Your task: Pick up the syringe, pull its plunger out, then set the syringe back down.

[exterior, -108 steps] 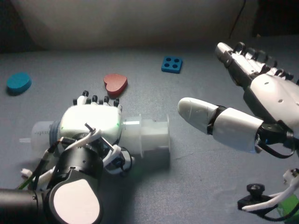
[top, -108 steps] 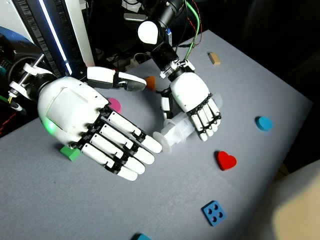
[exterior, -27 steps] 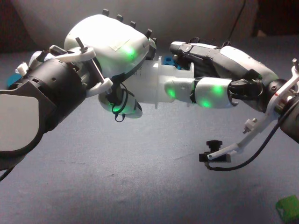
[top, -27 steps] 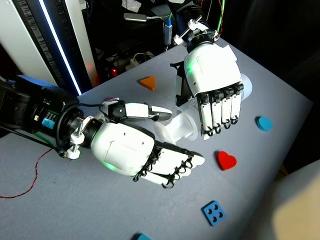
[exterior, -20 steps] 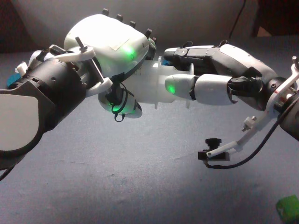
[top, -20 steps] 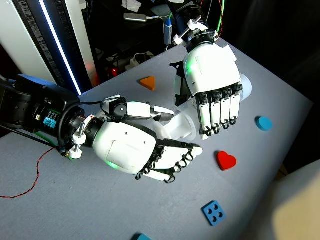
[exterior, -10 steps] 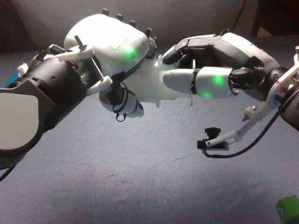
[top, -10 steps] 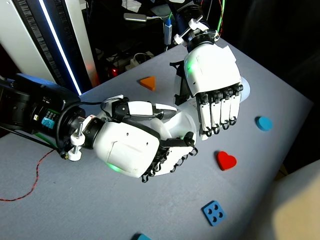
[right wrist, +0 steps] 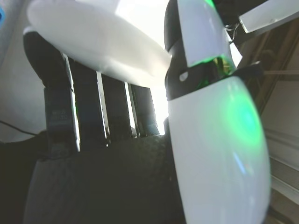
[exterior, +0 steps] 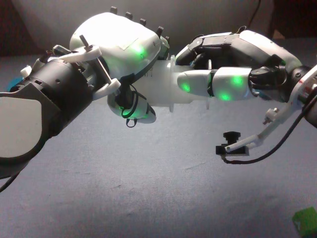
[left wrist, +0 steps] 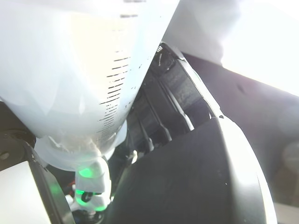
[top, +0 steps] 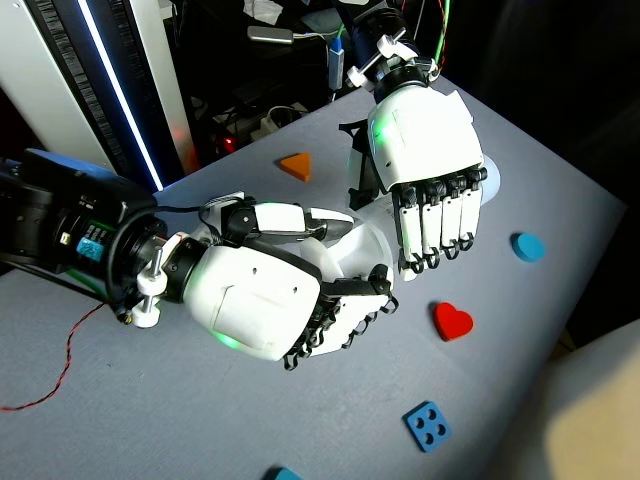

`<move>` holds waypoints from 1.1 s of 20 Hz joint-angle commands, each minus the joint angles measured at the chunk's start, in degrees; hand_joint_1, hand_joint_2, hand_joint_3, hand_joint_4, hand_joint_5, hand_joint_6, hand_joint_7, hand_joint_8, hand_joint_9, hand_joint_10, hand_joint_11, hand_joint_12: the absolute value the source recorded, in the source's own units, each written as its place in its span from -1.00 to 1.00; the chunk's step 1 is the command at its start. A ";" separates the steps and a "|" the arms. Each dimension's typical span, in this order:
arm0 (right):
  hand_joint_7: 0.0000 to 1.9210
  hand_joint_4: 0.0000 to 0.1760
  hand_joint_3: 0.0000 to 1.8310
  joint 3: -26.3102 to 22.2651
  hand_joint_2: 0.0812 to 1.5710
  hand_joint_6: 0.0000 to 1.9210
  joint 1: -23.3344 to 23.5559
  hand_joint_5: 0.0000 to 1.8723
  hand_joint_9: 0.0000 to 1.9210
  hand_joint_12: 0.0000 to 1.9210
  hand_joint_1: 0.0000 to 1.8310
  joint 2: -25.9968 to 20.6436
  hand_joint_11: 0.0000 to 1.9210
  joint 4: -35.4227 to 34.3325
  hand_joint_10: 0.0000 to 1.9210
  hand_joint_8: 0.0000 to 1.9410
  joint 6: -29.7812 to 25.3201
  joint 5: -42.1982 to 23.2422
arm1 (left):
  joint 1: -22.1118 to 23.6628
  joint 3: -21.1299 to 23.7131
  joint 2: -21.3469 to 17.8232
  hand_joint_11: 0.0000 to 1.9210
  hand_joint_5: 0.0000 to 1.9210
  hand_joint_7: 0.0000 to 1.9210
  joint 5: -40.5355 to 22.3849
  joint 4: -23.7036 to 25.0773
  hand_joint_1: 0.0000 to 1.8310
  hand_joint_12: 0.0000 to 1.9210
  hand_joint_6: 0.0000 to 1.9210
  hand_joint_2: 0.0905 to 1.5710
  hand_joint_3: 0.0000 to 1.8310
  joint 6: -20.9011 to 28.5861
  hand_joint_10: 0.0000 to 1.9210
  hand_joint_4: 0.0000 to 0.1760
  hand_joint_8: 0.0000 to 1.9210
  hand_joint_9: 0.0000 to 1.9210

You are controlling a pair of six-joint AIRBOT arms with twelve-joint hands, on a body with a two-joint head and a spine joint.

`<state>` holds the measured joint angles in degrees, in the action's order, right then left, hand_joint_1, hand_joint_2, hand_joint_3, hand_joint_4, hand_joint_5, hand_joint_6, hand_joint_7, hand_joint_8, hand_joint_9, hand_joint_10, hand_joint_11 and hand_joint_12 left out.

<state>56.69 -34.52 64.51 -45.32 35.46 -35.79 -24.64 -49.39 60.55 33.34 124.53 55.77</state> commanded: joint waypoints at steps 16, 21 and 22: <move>-0.12 -1.00 -1.00 6.61 0.52 0.35 0.67 -0.33 -0.16 0.57 0.47 -2.79 -0.29 5.50 0.52 0.24 -9.22 -3.32 | 0.52 -0.26 -0.45 -0.03 -0.01 0.20 4.80 4.00 0.51 0.01 -0.06 0.32 -1.00 -1.57 0.17 -1.00 -0.29 0.06; -0.12 -1.00 -1.00 6.67 0.52 0.37 0.72 -0.35 -0.17 0.57 0.47 -4.45 -0.29 5.95 0.54 0.23 -10.41 -3.32 | 0.56 0.00 -0.49 -0.02 -0.02 0.19 4.80 4.00 0.51 0.00 -0.07 0.32 -1.00 -1.57 0.16 -1.00 -0.28 0.07; -0.12 -1.00 -1.00 6.68 0.52 0.37 0.71 -0.35 -0.17 0.57 0.47 -4.67 -0.29 6.26 0.54 0.23 -10.67 -3.32 | 0.45 0.05 -0.49 -0.02 -0.02 0.19 4.80 4.00 0.51 0.00 -0.07 0.32 -1.00 -1.57 0.16 -1.00 -0.28 0.07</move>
<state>61.65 -34.17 61.47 -36.62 23.99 -29.10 -24.62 -49.52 60.55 34.74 124.90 55.75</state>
